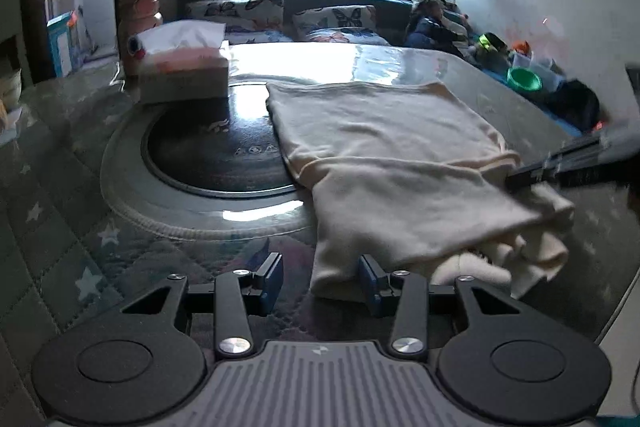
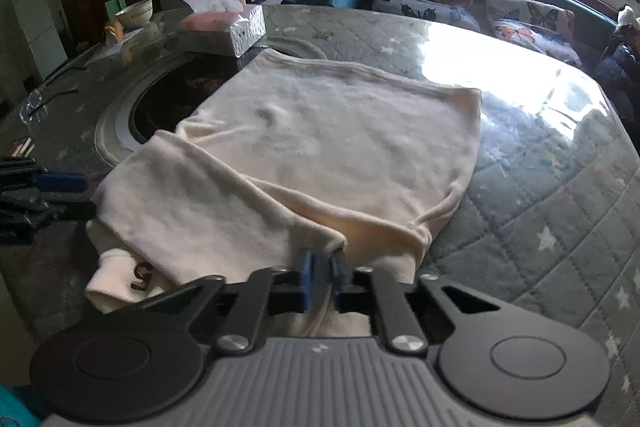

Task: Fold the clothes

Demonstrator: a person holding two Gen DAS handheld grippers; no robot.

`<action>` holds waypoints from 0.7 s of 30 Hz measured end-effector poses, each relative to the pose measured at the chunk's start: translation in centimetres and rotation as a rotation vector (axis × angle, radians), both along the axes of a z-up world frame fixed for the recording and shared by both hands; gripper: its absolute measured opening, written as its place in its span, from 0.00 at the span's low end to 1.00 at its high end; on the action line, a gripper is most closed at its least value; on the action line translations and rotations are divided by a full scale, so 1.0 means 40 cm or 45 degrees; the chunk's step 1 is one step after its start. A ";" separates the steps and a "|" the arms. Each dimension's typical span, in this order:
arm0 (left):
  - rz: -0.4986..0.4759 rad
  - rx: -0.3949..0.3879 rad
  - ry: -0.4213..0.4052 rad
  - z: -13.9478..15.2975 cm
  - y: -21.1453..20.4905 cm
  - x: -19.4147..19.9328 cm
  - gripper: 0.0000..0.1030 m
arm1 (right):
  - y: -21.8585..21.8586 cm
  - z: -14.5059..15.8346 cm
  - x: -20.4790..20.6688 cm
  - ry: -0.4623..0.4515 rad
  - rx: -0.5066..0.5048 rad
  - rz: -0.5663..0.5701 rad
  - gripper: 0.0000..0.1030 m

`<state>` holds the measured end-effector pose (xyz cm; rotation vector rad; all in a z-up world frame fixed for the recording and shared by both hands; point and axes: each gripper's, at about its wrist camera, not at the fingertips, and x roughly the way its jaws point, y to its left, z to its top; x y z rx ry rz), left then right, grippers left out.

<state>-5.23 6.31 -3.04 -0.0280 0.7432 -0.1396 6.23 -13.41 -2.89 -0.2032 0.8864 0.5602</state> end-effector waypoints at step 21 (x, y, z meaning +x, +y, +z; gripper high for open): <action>-0.064 0.046 0.004 0.020 0.027 -0.005 0.11 | -0.008 0.014 0.023 -0.037 -0.067 -0.082 0.14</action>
